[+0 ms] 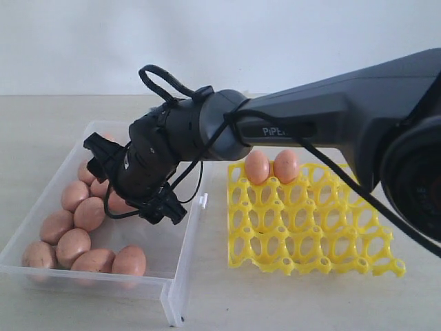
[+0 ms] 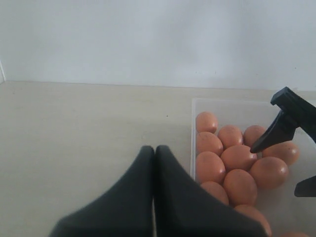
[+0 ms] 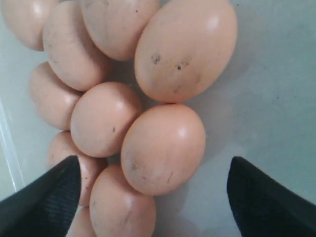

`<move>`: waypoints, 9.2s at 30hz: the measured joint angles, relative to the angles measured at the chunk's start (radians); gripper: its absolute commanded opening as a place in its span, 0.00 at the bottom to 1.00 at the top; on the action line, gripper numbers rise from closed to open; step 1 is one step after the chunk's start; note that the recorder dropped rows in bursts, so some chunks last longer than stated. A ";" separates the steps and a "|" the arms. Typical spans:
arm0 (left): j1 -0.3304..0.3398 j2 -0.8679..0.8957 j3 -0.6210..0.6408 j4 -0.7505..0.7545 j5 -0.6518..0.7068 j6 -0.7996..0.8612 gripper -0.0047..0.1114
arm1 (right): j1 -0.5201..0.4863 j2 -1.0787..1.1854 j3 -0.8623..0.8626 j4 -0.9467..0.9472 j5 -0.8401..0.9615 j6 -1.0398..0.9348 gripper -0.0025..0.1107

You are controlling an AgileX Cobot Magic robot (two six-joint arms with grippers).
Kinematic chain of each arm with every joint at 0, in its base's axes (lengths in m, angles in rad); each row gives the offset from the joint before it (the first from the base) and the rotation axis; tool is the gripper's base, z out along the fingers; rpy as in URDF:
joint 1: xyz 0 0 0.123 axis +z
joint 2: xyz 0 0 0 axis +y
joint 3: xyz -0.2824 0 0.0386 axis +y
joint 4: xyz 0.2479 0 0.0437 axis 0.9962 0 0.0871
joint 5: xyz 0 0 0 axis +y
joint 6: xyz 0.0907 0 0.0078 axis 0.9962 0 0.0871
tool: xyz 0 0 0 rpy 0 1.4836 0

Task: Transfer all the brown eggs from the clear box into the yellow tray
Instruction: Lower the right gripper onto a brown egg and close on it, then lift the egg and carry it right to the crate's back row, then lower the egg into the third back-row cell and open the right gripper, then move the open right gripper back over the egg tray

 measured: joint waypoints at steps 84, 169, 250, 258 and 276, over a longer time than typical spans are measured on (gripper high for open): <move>0.000 0.000 0.000 0.000 0.000 0.000 0.00 | -0.562 -0.624 0.774 -0.168 -0.337 -1.292 0.26; 0.000 0.000 0.000 0.000 0.000 0.000 0.00 | -0.542 -0.442 0.774 -0.150 -0.398 -1.256 0.26; 0.000 0.000 0.000 0.000 0.000 0.000 0.00 | -0.132 -0.575 0.405 -0.015 0.036 -1.292 0.62; 0.000 0.000 0.000 0.000 0.000 0.000 0.00 | -0.012 -0.287 -0.031 -0.007 0.446 -1.588 0.62; 0.000 0.000 0.000 0.000 0.000 0.000 0.00 | 0.020 -0.097 -0.191 -0.165 0.369 -1.960 0.62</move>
